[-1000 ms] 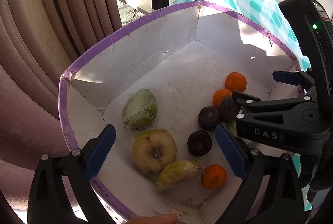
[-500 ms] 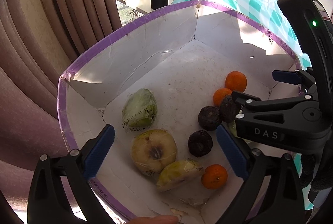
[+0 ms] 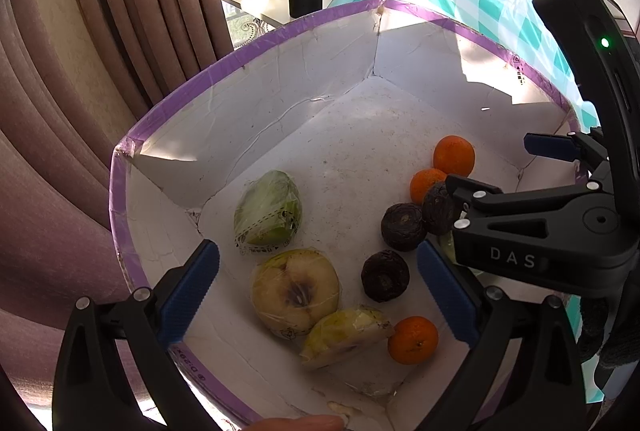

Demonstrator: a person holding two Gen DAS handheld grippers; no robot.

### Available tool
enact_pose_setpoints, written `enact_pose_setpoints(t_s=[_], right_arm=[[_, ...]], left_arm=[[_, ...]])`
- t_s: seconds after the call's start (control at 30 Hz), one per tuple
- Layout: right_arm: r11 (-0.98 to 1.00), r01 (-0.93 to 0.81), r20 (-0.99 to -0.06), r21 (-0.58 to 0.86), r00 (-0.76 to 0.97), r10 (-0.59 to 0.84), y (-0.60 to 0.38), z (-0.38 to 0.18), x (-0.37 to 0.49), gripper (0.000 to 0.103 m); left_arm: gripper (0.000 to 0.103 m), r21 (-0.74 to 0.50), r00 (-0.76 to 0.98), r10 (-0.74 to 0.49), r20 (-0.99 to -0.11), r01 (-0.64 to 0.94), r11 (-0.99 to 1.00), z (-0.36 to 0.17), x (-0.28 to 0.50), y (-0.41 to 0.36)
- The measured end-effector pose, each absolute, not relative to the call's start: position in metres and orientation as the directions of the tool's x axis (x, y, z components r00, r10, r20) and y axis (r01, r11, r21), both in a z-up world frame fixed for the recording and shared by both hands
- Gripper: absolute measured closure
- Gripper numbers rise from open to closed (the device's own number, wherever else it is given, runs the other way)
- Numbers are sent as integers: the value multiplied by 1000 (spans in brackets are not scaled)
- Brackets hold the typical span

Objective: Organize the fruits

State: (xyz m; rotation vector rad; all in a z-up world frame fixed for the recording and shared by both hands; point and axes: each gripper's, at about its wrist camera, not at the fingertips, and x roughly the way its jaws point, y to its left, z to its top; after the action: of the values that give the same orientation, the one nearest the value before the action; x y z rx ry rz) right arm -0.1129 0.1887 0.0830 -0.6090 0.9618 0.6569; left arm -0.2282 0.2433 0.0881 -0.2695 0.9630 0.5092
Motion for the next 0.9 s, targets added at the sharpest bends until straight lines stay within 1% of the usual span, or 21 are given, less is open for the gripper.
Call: enact_pose_setpoints(t_s=[0.9], right_arm=[[652,-736,-880,-182,418,226,190,82,-114,16]], left_arm=[[3,8,464,294,-836,-526,850,88,-228,242]])
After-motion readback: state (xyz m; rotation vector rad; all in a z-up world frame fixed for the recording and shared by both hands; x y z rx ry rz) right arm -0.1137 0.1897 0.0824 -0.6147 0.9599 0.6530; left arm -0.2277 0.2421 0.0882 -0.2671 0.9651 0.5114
